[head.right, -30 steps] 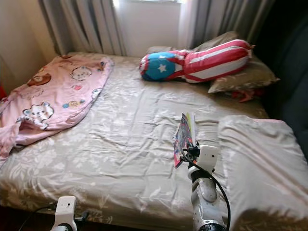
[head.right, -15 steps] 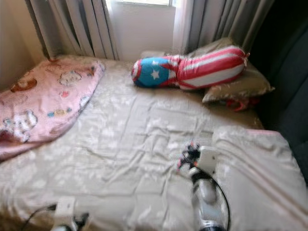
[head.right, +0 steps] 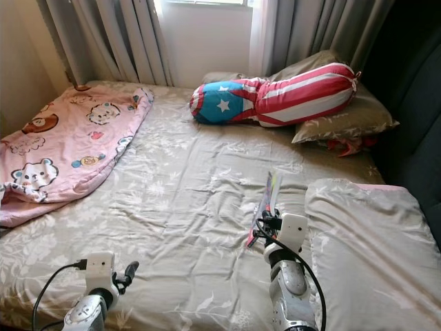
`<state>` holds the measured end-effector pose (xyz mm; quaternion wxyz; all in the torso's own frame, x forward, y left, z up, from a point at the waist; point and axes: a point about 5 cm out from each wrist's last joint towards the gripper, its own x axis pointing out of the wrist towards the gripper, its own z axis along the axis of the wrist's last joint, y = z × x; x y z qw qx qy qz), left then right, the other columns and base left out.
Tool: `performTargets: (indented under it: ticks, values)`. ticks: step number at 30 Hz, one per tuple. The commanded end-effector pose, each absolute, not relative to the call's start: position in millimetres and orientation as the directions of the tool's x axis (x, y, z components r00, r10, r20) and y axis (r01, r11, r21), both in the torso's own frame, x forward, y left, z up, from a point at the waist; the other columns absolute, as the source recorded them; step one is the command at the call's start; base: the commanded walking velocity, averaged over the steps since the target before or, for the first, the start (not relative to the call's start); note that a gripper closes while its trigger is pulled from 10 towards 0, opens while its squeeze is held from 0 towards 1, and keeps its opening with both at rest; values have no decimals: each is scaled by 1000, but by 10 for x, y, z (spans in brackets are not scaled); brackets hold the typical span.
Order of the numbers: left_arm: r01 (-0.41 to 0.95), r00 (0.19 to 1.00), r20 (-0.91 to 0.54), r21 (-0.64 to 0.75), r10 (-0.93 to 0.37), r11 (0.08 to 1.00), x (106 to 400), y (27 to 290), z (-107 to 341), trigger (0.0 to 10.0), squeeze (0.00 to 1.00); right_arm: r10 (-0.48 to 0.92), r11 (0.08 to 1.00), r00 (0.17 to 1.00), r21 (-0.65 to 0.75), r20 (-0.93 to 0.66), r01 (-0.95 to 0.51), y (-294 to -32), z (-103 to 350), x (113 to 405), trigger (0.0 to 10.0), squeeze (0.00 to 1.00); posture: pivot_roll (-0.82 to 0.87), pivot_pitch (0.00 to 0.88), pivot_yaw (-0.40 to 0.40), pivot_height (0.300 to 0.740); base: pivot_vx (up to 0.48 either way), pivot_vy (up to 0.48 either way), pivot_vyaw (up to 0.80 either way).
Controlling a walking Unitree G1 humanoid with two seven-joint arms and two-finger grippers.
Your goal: Clean up the room
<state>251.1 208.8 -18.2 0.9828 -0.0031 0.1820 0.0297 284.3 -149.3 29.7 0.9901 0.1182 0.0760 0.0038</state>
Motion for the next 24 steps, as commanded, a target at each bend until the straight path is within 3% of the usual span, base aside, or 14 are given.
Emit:
performTargets:
  ticks: [1, 9, 24]
  values:
    - [-76, 943, -324, -3, 71, 997, 2497, 2115, -153, 10000, 0, 37, 974, 995, 228, -96, -14, -1471, 405, 2897, 10000, 0, 27, 0, -18, 729, 0, 0, 0]
    - [-112, 986, -124, -1, 111, 994, 2630, 2142, 170, 10000, 0, 34, 974, 995, 228, -93, -12, -1492, 392, 2871, 10000, 0, 15, 0, -10, 729, 0, 0, 0]
    - [-93, 989, -114, 7, 94, 996, 2621, 2057, 210, 10000, 0, 62, 975, 992, 217, -106, -37, -1427, 425, 2942, 10000, 0, 13, 0, -8, 719, 0, 0, 0]
